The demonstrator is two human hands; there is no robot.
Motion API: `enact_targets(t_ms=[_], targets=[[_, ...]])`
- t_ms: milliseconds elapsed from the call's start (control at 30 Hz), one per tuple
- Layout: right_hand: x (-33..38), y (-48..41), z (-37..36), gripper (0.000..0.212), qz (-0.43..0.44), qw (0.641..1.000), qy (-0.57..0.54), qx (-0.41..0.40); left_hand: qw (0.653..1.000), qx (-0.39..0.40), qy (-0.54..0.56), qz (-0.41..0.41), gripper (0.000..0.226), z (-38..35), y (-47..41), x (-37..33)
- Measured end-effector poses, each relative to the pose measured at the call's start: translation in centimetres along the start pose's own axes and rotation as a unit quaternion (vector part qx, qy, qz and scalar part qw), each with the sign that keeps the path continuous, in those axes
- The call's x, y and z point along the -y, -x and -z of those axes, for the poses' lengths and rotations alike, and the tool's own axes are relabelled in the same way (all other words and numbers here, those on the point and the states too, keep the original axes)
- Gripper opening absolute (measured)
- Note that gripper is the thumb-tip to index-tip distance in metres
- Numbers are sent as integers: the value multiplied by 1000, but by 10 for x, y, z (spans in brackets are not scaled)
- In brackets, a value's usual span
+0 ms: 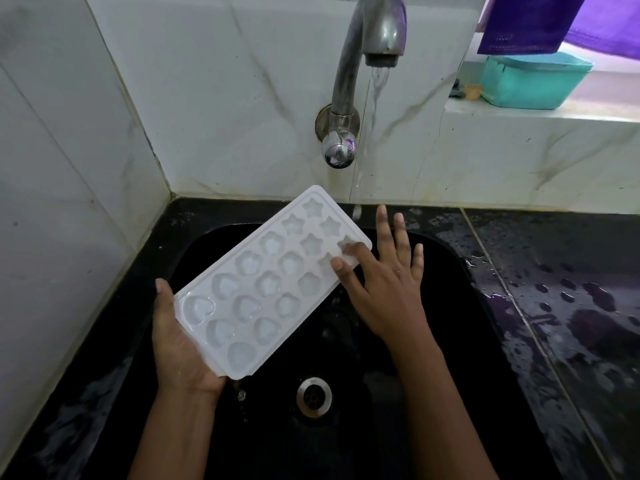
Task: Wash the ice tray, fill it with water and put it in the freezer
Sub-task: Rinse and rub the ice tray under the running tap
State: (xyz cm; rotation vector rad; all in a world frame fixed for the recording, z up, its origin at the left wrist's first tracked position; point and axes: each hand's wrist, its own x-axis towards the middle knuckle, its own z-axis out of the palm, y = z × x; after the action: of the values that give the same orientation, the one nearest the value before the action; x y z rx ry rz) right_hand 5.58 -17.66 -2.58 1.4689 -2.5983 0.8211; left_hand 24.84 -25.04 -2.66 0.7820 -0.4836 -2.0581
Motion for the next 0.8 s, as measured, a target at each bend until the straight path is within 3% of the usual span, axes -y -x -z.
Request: enact_targets(t_ms=[100, 233, 500, 633, 800], targets=[[4, 2, -2, 65, -15, 999, 5, -34, 1000, 7, -6, 2, 72, -4, 0, 4], [0, 1, -1, 68, 10, 1000, 2, 7, 1000, 7, 4, 3, 74, 0, -1, 1], [4, 1, -4, 61, 14, 1000, -21, -18, 999, -8, -8, -37, 71, -4, 1, 2], [7, 2, -5, 61, -20, 998, 4, -52, 1000, 5, -4, -15, 65, -3, 1, 4], [2, 0, -3, 63, 13, 1000, -7, -8, 1000, -11, -19, -23, 72, 4, -3, 2]])
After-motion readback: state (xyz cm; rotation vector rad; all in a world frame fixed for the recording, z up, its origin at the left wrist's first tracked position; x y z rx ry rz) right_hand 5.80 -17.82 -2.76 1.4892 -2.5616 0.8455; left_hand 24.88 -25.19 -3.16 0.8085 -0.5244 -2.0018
